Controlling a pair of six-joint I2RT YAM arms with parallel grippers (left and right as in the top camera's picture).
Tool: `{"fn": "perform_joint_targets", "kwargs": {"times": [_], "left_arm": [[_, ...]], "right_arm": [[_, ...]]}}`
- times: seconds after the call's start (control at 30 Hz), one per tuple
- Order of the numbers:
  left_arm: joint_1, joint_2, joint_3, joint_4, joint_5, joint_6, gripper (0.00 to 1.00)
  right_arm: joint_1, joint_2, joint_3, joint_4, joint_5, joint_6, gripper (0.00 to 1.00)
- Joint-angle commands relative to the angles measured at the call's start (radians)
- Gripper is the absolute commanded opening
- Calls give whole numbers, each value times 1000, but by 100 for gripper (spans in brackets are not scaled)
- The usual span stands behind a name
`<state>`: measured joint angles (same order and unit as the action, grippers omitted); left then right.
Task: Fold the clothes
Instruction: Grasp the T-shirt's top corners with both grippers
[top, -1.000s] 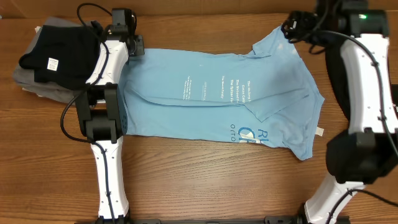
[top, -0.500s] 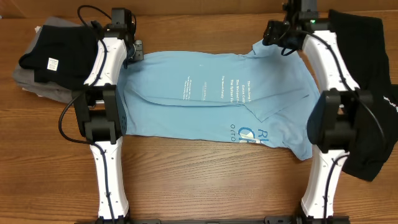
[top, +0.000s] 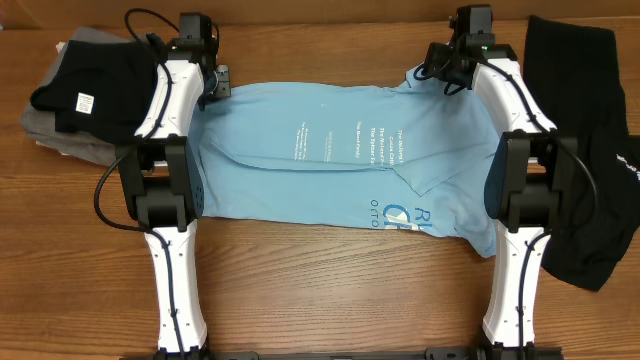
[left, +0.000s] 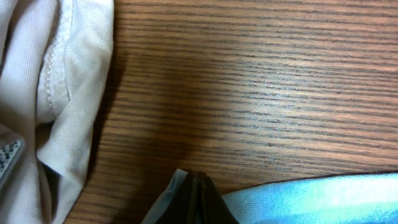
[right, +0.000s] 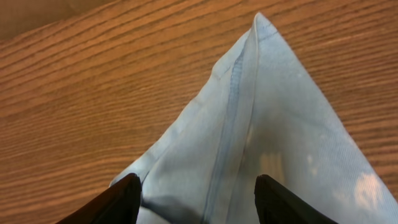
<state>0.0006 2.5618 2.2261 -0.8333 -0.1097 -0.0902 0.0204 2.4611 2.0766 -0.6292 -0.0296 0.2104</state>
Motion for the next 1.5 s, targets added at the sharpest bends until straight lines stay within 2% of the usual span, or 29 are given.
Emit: {"fn": "perform_joint_targets", "kwargs": {"times": [0.0,0.33,0.73,1.1,1.17,1.23,1.3,1.4,1.47], "left_arm": [[-1,-19,6,-19,2,-3,4],[-1,-19,6,-31,2,-3,4],[-1,-19,6,-31,1,-3,4],[-1,-19,6,-31,-5,-3,4],[-1,-19,6,-31,-5,-3,4],[-1,-19,6,-33,-5,-3,4],[-1,-19,6,-37,-5,-3,4],[-1,-19,6,-55,-5,-3,4],[2,-19,6,-69,-5,-3,4]], "right_arm": [[2,31,17,23,28,31,61],[6,72,17,105,35,49,57],[-13,87,18,296,144,22,60],[-59,155,17,330,153,22,58],[-65,155,17,332,153,21,50],[-68,155,17,330,153,20,31],[-68,155,17,318,153,11,16],[-67,155,23,273,153,-21,4],[-67,155,45,220,153,-44,4]]}}
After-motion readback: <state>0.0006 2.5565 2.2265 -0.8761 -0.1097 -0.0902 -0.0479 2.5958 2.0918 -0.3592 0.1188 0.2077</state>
